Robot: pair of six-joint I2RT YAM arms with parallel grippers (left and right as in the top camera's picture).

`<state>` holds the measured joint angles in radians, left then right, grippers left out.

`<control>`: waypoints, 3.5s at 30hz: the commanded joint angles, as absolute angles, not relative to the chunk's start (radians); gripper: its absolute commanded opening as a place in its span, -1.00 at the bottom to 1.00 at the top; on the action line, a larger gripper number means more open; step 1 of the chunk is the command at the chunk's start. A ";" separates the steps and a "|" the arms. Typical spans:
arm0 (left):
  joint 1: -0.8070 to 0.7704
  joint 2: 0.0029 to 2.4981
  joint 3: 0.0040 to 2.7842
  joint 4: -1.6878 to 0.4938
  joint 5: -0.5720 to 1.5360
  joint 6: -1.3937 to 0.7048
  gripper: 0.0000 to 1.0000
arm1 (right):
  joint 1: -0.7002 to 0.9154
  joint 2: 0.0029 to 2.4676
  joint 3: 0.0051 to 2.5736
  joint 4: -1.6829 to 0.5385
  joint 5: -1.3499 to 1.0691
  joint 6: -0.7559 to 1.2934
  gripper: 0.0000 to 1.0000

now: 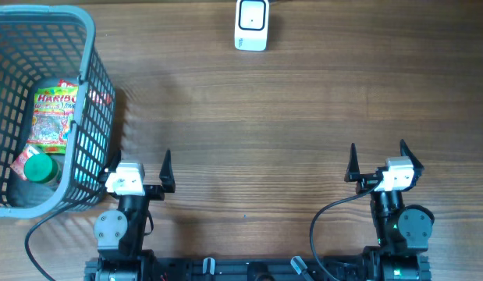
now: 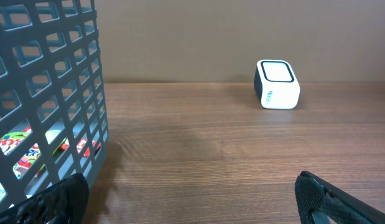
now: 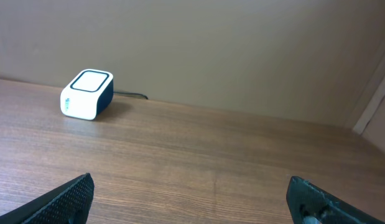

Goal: Scan the item barcode
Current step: 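Move the left gripper over the grey basket and lower into it, then grasp the green-lidded jar in the basket with the left gripper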

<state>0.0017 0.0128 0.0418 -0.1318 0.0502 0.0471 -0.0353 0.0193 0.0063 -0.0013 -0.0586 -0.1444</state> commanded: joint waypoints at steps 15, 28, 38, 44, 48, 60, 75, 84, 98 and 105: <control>-0.002 0.009 0.031 -0.126 0.044 0.044 1.00 | -0.029 0.020 0.006 0.001 -0.045 -0.157 0.99; -0.003 0.009 0.031 -0.126 0.056 0.042 1.00 | -0.029 0.020 0.006 0.001 -0.045 -0.157 1.00; -0.003 0.009 0.031 -0.100 0.293 0.031 1.00 | -0.029 0.020 0.006 0.001 -0.045 -0.158 0.99; -0.003 0.009 0.079 -0.101 0.363 -0.086 1.00 | -0.029 0.020 0.006 0.001 -0.045 -0.157 0.99; -0.003 0.096 0.192 -0.175 0.362 -0.121 1.00 | -0.029 0.020 0.006 0.001 -0.045 -0.157 0.99; -0.003 0.763 0.763 -0.601 0.568 -0.167 1.00 | -0.029 0.020 0.006 0.001 -0.045 -0.157 0.99; 0.087 1.143 1.768 -1.171 -0.108 -0.327 1.00 | -0.029 0.020 0.006 0.001 -0.045 -0.157 0.99; 0.665 1.244 1.765 -1.343 -0.057 -0.607 1.00 | -0.029 0.020 0.006 0.001 -0.045 -0.157 0.99; 0.676 1.629 1.765 -1.458 -0.121 -0.752 1.00 | -0.029 0.020 0.006 0.002 -0.045 -0.157 1.00; 0.699 1.699 1.600 -1.392 -0.238 -0.809 1.00 | -0.029 0.020 0.005 0.001 -0.045 -0.157 0.99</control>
<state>0.6762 1.6886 1.6768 -1.4338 -0.1833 -0.7734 -0.0353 0.0223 0.0063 -0.0010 -0.0582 -0.1444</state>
